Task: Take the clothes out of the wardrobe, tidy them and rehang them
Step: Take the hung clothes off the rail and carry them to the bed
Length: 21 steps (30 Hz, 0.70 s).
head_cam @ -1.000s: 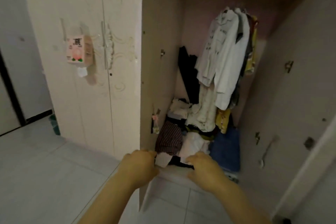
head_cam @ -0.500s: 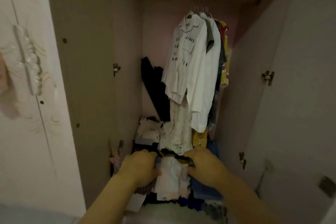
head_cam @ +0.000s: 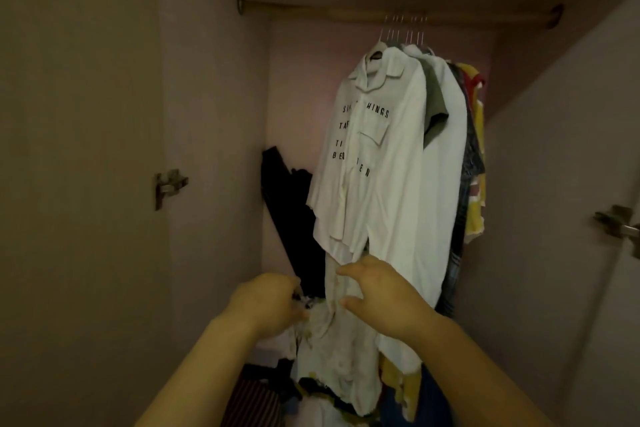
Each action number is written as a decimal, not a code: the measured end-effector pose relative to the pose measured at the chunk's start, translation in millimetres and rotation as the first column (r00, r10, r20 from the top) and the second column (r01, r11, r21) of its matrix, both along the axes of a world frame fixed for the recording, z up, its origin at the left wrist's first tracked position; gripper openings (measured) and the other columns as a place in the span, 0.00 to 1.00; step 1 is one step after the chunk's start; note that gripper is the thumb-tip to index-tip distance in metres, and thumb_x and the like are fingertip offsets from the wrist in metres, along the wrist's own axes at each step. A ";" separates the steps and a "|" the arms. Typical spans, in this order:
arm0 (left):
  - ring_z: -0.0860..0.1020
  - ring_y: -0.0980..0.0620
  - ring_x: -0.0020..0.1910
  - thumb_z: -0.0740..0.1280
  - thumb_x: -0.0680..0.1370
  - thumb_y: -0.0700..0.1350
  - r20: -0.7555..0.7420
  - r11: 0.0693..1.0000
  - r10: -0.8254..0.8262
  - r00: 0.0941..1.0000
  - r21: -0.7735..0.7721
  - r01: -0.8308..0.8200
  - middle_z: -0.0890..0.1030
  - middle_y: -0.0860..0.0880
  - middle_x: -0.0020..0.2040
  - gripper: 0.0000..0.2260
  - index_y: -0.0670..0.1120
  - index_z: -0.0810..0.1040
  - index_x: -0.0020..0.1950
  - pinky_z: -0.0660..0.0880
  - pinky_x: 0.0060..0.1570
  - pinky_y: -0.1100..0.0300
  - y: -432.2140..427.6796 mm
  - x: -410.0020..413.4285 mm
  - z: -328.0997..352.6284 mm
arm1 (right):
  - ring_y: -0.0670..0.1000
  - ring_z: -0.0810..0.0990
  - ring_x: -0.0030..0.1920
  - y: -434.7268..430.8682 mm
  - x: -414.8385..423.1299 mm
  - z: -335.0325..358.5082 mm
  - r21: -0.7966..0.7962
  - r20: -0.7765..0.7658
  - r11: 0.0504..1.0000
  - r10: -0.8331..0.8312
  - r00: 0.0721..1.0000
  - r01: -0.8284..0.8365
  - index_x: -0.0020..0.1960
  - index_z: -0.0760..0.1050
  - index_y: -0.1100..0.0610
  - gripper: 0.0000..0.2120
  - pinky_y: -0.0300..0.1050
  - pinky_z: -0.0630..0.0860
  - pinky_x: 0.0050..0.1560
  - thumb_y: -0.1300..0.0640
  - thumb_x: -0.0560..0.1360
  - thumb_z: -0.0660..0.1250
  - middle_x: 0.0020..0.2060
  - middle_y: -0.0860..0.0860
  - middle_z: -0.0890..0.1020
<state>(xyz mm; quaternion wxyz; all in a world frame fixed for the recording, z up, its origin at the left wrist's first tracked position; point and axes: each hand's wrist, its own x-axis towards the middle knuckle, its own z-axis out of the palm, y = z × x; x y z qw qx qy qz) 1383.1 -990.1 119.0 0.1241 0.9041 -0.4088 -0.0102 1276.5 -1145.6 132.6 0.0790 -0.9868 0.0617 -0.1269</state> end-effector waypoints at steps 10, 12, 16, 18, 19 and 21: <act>0.72 0.51 0.62 0.63 0.78 0.54 0.197 0.933 0.162 0.967 -0.349 -0.085 0.69 0.50 0.68 0.25 0.51 0.63 0.73 0.71 0.56 0.60 -100.1 122.4 68.7 | 0.51 0.66 0.65 -100.1 120.8 101.5 -0.179 0.231 0.983 0.082 0.969 -0.041 0.74 0.60 0.48 0.24 0.42 0.65 0.65 0.50 0.79 0.60 0.67 0.51 0.67; 0.71 0.51 0.62 0.63 0.78 0.55 0.221 0.892 0.172 0.960 -0.448 -0.057 0.68 0.50 0.69 0.26 0.51 0.62 0.74 0.71 0.57 0.60 -119.1 144.0 82.4 | 0.51 0.66 0.65 -113.6 141.0 119.0 -0.243 0.311 0.970 0.093 0.946 -0.015 0.74 0.60 0.48 0.24 0.42 0.65 0.65 0.51 0.79 0.60 0.66 0.50 0.67; 0.71 0.51 0.61 0.63 0.77 0.55 0.308 0.786 0.177 0.935 -0.616 0.054 0.71 0.50 0.65 0.23 0.49 0.67 0.70 0.72 0.56 0.57 -160.1 183.1 110.0 | 0.52 0.66 0.64 -135.5 181.9 153.7 -0.396 0.470 0.913 0.105 0.876 0.103 0.73 0.61 0.49 0.24 0.43 0.63 0.63 0.53 0.78 0.60 0.65 0.50 0.68; 0.68 0.51 0.64 0.63 0.77 0.55 0.344 0.745 0.168 0.924 -0.657 0.110 0.69 0.50 0.68 0.25 0.50 0.63 0.72 0.69 0.59 0.58 -180.1 203.9 124.7 | 0.53 0.65 0.65 -146.9 203.7 174.8 -0.432 0.533 0.883 0.087 0.842 0.182 0.73 0.62 0.49 0.23 0.45 0.61 0.64 0.54 0.78 0.60 0.66 0.51 0.67; 0.66 0.52 0.66 0.62 0.78 0.55 0.366 0.728 0.163 0.916 -0.672 0.138 0.67 0.51 0.70 0.26 0.51 0.61 0.74 0.67 0.61 0.58 -190.1 215.2 132.2 | 0.53 0.64 0.66 -153.0 214.7 186.4 -0.448 0.557 0.866 0.077 0.827 0.221 0.73 0.62 0.49 0.24 0.46 0.61 0.65 0.54 0.78 0.60 0.67 0.51 0.67; 0.63 0.52 0.69 0.61 0.78 0.55 0.400 0.698 0.152 0.904 -0.691 0.188 0.63 0.51 0.73 0.27 0.52 0.57 0.75 0.64 0.64 0.58 -208.3 236.4 147.4 | 0.54 0.63 0.68 -165.2 236.8 210.6 -0.477 0.597 0.827 0.056 0.801 0.298 0.73 0.62 0.50 0.24 0.47 0.60 0.67 0.55 0.78 0.60 0.69 0.53 0.65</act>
